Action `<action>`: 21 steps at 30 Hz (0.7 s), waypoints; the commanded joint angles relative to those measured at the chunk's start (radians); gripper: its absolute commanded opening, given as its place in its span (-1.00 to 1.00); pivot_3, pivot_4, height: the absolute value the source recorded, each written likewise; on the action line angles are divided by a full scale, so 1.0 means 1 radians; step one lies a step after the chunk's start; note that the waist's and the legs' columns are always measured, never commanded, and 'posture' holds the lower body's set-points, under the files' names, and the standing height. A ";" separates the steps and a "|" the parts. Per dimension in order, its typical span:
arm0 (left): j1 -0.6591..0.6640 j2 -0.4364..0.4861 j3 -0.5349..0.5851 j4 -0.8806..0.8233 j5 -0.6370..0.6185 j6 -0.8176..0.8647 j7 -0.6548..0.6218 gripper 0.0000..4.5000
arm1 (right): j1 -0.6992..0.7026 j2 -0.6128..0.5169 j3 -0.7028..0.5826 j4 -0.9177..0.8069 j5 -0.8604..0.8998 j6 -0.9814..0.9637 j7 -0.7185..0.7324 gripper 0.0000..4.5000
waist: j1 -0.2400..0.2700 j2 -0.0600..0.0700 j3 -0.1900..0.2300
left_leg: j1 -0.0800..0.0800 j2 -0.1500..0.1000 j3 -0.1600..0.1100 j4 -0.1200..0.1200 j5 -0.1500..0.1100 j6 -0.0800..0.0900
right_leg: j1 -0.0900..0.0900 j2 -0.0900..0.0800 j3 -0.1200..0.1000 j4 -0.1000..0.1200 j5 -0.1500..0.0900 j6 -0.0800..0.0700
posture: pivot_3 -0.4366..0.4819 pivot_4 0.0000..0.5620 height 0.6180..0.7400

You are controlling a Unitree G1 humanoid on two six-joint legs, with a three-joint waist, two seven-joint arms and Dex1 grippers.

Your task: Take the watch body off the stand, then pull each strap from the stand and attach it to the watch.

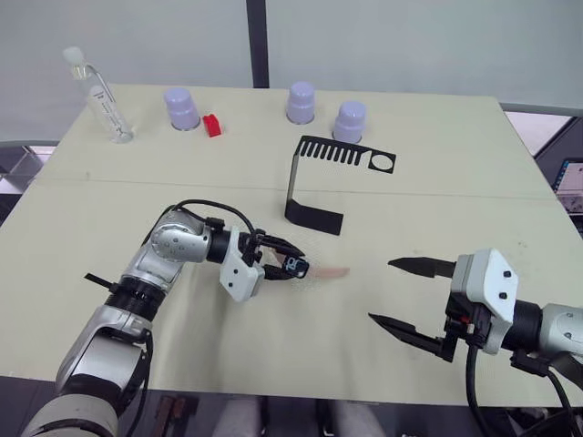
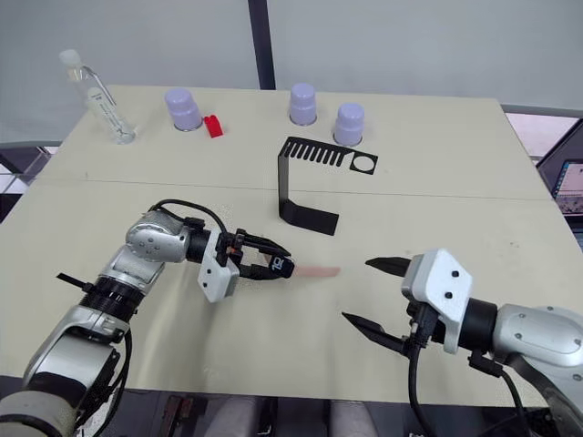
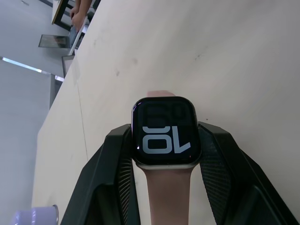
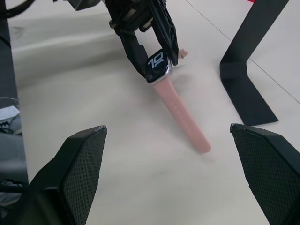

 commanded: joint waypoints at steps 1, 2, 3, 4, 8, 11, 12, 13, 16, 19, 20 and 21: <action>-0.017 0.004 0.012 -0.007 -0.025 0.006 0.021 -0.29 | -0.014 -0.009 0.007 -0.038 -0.001 -0.029 -0.026 0.98 | 0.000 0.000 0.000 | 0.000 0.000 0.000 0.000 0.000 0.000 | 0.000 0.000 0.000 0.000 0.000 0.000 | -0.05 -0.47 1.00; -0.017 0.003 0.010 -0.014 -0.037 0.033 0.014 -0.29 | -0.017 -0.010 0.010 -0.037 0.000 -0.030 -0.030 0.98 | 0.000 0.000 0.000 | 0.000 0.000 0.000 0.000 0.000 0.000 | 0.000 0.000 0.000 0.001 0.000 0.000 | -0.05 -0.47 1.00; -0.013 0.001 0.011 -0.028 -0.058 0.080 0.003 -0.29 | -0.021 -0.012 0.015 -0.036 0.001 -0.031 -0.033 0.98 | 0.000 0.000 0.000 | 0.000 0.000 0.000 0.000 0.000 0.000 | 0.000 0.000 0.000 0.001 0.000 0.000 | -0.05 -0.47 1.00; -0.003 -0.001 0.012 -0.065 -0.100 0.200 -0.020 -0.29 | -0.024 -0.012 0.018 -0.036 0.002 -0.031 -0.037 0.98 | 0.000 0.000 0.000 | 0.000 0.000 0.000 0.000 0.000 0.000 | 0.000 0.000 0.000 0.001 0.000 0.000 | -0.05 -0.47 1.00; 0.036 0.032 -0.006 -0.292 -0.301 0.869 -0.120 -0.29 | -0.024 -0.011 0.028 -0.034 0.003 -0.036 -0.051 0.98 | -0.002 0.000 0.000 | 0.000 0.000 0.000 0.000 0.000 0.000 | 0.000 0.000 0.000 0.004 0.000 0.000 | -0.05 -0.47 1.00; 0.050 0.058 -0.040 -0.374 -0.298 1.083 -0.161 -0.29 | -0.023 -0.007 0.044 -0.032 -0.004 -0.041 -0.061 0.98 | -0.004 0.000 0.000 | 0.000 0.000 -0.001 0.000 0.000 -0.001 | 0.000 0.001 0.000 0.003 0.000 0.000 | -0.05 -0.47 1.00; 0.055 0.054 -0.053 -0.374 -0.268 1.080 -0.159 -0.29 | -0.025 -0.007 0.052 -0.033 -0.007 -0.042 -0.066 0.98 | -0.004 0.000 0.000 | 0.000 0.000 -0.001 0.000 0.001 -0.001 | 0.000 0.001 0.000 0.003 0.000 0.000 | -0.05 -0.47 1.00; 0.057 0.051 -0.073 -0.361 -0.219 1.074 -0.144 -0.29 | -0.028 -0.006 0.059 -0.034 -0.007 -0.041 -0.071 0.98 | -0.003 0.000 0.000 | 0.000 0.000 -0.001 0.000 0.001 -0.001 | 0.000 0.001 0.000 0.002 0.000 0.000 | -0.05 -0.47 1.00; 0.066 0.042 -0.118 -0.316 -0.120 1.052 -0.109 -0.29 | -0.033 -0.007 0.069 -0.035 -0.006 -0.039 -0.081 0.98 | -0.001 0.000 0.000 | 0.000 0.000 -0.001 0.001 0.001 -0.001 | 0.000 0.001 0.000 0.001 0.000 0.000 | -0.05 -0.47 1.00; 0.072 0.019 -0.081 -0.334 -0.168 1.120 -0.125 0.17 | -0.028 -0.014 0.062 -0.036 0.000 -0.034 -0.084 1.00 | -0.001 0.000 0.000 | 0.000 0.000 -0.001 0.001 0.000 0.000 | 0.000 0.001 0.000 0.001 0.000 0.000 | -0.05 -0.47 1.00; 0.069 0.029 -0.054 -0.351 -0.206 1.169 -0.149 0.33 | -0.018 -0.019 0.053 -0.038 0.001 -0.030 -0.080 1.00 | -0.001 0.000 0.000 | 0.000 0.000 -0.001 0.001 0.000 0.000 | 0.000 0.001 0.000 0.001 0.000 0.000 | -0.05 -0.47 1.00; 0.066 0.036 -0.036 -0.366 -0.230 1.207 -0.165 0.56 | -0.008 -0.023 0.045 -0.040 0.001 -0.029 -0.074 1.00 | -0.001 0.000 0.000 | -0.001 0.000 -0.001 0.001 0.000 0.000 | 0.000 0.001 0.000 0.001 0.000 0.000 | -0.05 -0.47 1.00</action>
